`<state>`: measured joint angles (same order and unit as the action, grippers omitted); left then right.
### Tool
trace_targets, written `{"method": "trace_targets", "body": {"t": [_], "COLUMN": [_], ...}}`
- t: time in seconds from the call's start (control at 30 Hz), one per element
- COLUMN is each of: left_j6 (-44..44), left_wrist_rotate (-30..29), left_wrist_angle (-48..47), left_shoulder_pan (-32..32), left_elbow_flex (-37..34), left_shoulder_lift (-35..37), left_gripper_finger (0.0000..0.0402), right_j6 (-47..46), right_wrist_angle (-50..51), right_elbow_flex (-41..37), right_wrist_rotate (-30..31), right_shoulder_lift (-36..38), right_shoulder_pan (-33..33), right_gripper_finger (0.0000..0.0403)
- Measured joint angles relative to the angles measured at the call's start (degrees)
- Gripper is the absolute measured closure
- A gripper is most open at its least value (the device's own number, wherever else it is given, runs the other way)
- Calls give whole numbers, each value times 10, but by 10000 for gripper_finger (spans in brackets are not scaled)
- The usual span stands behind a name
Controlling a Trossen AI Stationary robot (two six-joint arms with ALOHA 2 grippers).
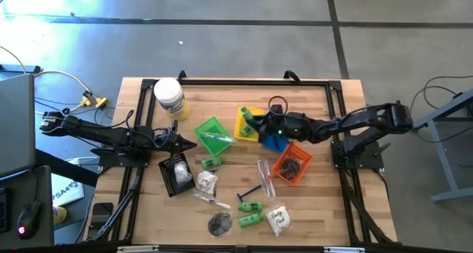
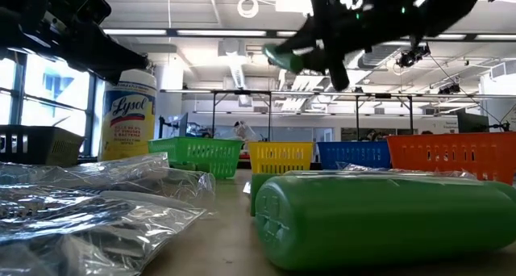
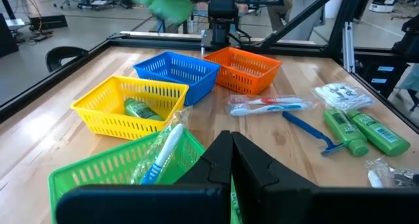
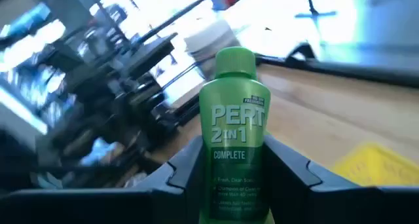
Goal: Pick & Place Travel size toiletries
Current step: Put the shampoo bottle into the yellow bin
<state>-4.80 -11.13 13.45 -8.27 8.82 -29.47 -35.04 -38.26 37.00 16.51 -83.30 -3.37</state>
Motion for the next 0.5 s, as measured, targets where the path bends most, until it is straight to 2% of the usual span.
{"method": "trace_targets", "body": {"t": [0.13,0.23,0.33,0.5], "left_j6": [1,7,15,15], "left_wrist_rotate": [0,-2,-2,-2], "left_wrist_angle": [2,5,7,7], "left_shoulder_pan": [0,0,0,0], "left_elbow_flex": [0,0,0,0], "left_shoulder_lift": [0,0,0,0], "left_gripper_finger": [401,401,402,401], "right_j6": [-87,-92,-108,-146], "right_wrist_angle": [41,58,150,389], "right_elbow_flex": [-2,26,68,162], "right_wrist_rotate": [13,-9,-19,25], "right_shoulder_lift": [-22,-41,-52,-78], "right_shoulder_pan": [-20,-23,-29,-42], "right_gripper_finger": [286,287,287,286]}}
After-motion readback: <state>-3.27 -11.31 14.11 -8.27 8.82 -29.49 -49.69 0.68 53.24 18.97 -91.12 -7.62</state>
